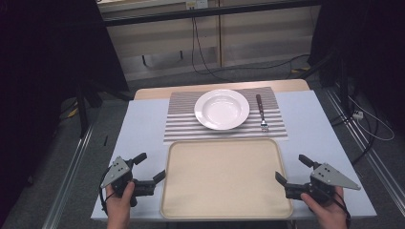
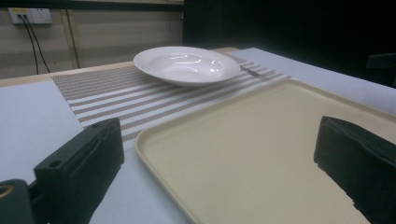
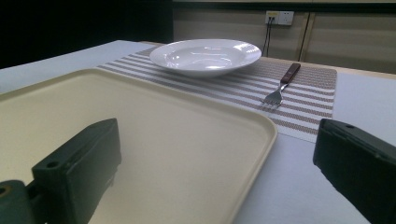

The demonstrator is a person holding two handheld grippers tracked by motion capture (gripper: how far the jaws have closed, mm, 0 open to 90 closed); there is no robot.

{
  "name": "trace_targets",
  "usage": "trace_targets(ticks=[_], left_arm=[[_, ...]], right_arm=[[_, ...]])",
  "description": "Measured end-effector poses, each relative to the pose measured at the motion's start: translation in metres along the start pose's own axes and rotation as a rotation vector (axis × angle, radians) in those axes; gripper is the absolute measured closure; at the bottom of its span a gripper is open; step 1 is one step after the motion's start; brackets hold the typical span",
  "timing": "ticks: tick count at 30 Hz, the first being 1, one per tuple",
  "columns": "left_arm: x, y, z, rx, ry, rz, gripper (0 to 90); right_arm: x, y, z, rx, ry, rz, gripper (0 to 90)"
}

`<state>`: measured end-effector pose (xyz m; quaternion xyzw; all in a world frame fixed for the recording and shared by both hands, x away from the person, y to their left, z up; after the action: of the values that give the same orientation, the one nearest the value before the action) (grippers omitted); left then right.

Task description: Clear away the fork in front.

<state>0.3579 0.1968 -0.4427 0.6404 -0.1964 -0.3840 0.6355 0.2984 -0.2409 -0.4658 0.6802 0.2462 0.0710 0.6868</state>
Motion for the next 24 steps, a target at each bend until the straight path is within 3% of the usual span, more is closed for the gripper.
trace_targets(ticks=[11, 24], left_arm=[[-0.002, 0.0, -0.002, -0.002, -0.001, 0.002, 1.9], [0.004, 0.0, 0.0, 0.004, -0.013, -0.006, 2.0]], right_arm=[[0.007, 0.003, 0.003, -0.015, -0.008, -0.014, 0.8], [0.026, 0.015, 0.017, -0.027, -0.04, -0.061, 1.0]])
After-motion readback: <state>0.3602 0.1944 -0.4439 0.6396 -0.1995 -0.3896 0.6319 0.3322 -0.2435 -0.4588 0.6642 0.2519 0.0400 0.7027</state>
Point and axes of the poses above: each handheld gripper's, and its own axes: x roughly forward along the jaws, y roughly out of its top, z roughly to its right, the point moved 7 cm from there along x, roughly forward along the jaws
